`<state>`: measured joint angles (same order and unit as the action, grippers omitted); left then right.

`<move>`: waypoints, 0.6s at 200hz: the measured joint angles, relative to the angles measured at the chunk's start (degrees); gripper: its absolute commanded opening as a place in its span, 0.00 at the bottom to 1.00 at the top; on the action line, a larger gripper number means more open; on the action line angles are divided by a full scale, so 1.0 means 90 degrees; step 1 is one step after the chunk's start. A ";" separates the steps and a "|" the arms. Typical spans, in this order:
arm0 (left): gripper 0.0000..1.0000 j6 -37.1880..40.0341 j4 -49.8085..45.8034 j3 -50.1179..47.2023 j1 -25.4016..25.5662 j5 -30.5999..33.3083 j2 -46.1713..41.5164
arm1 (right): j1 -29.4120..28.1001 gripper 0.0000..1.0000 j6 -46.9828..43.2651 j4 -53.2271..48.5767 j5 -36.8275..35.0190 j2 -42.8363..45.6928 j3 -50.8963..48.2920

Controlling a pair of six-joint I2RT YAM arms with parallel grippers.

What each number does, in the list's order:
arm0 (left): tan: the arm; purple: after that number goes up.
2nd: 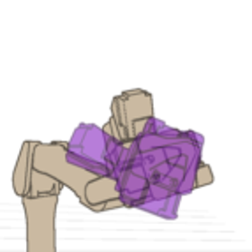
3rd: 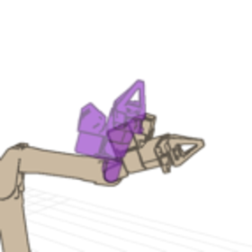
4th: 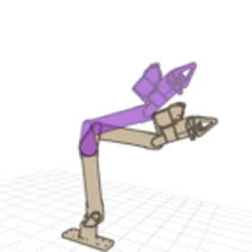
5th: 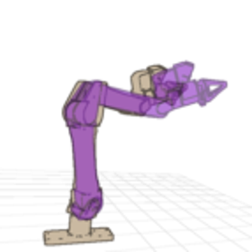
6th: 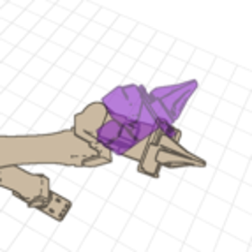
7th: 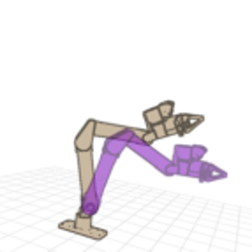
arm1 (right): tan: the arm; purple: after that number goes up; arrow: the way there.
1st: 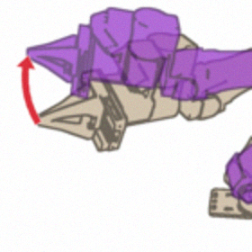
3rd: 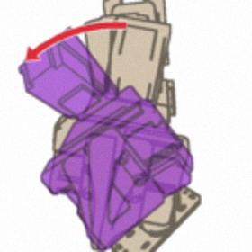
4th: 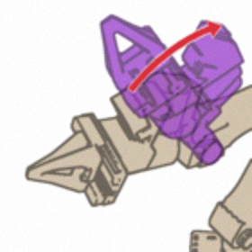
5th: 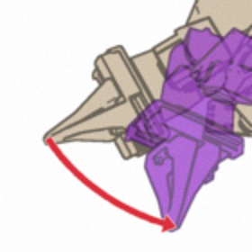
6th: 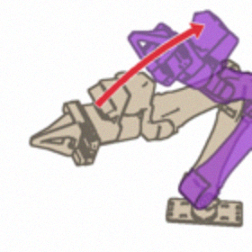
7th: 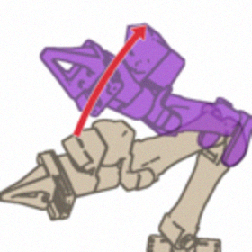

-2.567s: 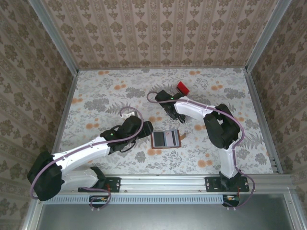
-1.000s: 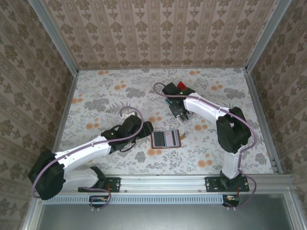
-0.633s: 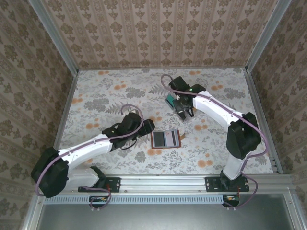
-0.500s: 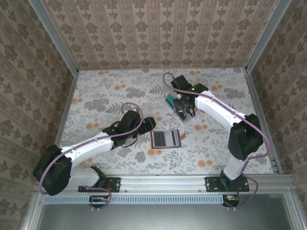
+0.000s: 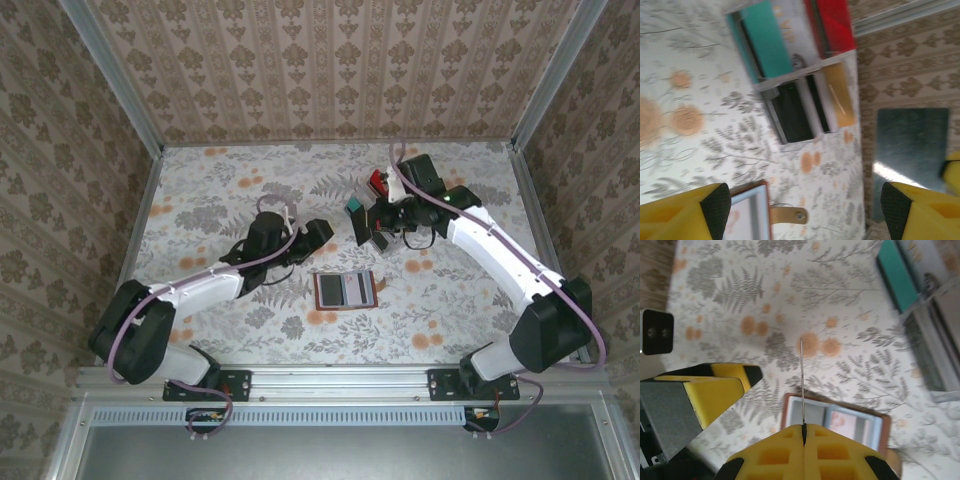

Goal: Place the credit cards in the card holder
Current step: Pick up the credit card from the storage box.

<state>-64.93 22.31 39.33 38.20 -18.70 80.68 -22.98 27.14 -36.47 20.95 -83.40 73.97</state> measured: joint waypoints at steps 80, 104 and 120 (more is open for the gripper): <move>0.73 -0.0352 0.1158 0.0333 0.0015 -0.0731 0.0311 | 0.0255 0.00 0.1406 0.1513 0.1758 0.0170 -0.0809; 0.56 -0.0444 0.1192 0.0352 0.0083 -0.0772 0.0376 | 0.0277 0.00 0.1639 0.1812 0.1943 0.0192 -0.0899; 0.43 -0.0454 0.1224 0.0355 0.0117 -0.0787 0.0376 | 0.0289 0.00 0.1715 0.1914 0.1979 0.0192 -0.0947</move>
<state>-69.01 33.32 42.52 39.24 -25.78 84.07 -20.38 42.57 -19.25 38.76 -81.67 65.45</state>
